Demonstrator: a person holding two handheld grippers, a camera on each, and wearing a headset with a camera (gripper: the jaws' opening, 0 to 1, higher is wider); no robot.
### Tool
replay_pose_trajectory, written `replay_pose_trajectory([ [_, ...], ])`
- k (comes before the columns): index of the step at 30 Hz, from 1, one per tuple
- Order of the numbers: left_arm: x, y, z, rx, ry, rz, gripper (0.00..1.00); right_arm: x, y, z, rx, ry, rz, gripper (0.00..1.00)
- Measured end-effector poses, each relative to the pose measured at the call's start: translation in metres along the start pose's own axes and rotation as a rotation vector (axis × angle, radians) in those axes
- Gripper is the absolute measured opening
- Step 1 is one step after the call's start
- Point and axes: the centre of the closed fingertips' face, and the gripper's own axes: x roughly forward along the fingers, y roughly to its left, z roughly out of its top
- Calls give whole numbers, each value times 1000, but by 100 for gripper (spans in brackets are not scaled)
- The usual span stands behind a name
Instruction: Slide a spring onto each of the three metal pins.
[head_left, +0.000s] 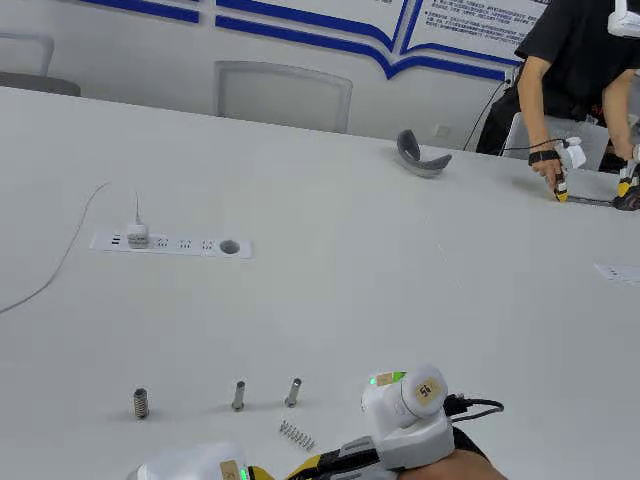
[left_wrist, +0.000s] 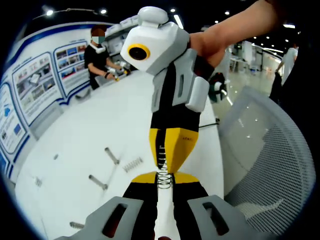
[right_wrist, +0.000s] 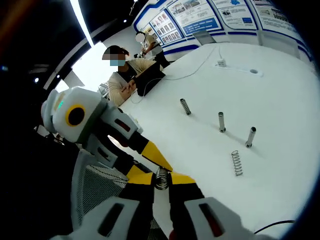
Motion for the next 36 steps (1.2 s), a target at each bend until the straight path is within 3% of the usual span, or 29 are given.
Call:
replay_pose_trajectory([
  [7,0,-1,-4,-33,-18,1,10,3,0,-2,4,11,-8,12],
  [20,-1,-4,-14,-88,-9,4,11,10,-1,-7,45,16,-26,12],
  [36,-10,11,-32,-196,-5,57,18,7,-12,-2,35,24,-63,12],
])
